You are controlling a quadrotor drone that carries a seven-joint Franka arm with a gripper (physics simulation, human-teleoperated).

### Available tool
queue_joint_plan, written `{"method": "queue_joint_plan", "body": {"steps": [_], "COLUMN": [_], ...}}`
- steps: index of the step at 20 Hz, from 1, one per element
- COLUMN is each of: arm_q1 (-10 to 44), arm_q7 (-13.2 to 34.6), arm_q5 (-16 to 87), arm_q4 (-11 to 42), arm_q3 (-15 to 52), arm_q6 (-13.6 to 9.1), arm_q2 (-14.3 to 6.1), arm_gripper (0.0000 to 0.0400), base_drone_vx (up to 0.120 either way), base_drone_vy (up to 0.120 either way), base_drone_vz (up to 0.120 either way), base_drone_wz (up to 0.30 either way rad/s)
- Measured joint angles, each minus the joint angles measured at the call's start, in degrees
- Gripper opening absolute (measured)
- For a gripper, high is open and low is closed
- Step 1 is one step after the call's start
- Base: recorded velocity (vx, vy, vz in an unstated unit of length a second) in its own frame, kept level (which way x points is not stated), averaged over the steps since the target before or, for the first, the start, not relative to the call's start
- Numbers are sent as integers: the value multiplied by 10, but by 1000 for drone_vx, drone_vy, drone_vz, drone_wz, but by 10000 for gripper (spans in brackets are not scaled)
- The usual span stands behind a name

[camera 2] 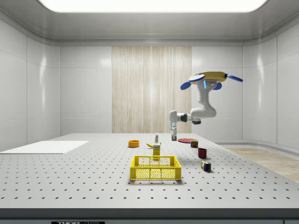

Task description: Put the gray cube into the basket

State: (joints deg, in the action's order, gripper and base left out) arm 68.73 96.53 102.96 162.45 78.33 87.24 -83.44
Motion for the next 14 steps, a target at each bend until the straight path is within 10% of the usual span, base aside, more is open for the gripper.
{"method": "queue_joint_plan", "body": {"steps": [14], "arm_q1": [4], "arm_q7": [3], "arm_q5": [-7], "arm_q4": [-1], "arm_q3": [2], "arm_q6": [15], "arm_q2": [-16], "arm_gripper": [250], "base_drone_vx": [120], "base_drone_vy": [120], "base_drone_vz": [0], "base_drone_wz": [0]}}
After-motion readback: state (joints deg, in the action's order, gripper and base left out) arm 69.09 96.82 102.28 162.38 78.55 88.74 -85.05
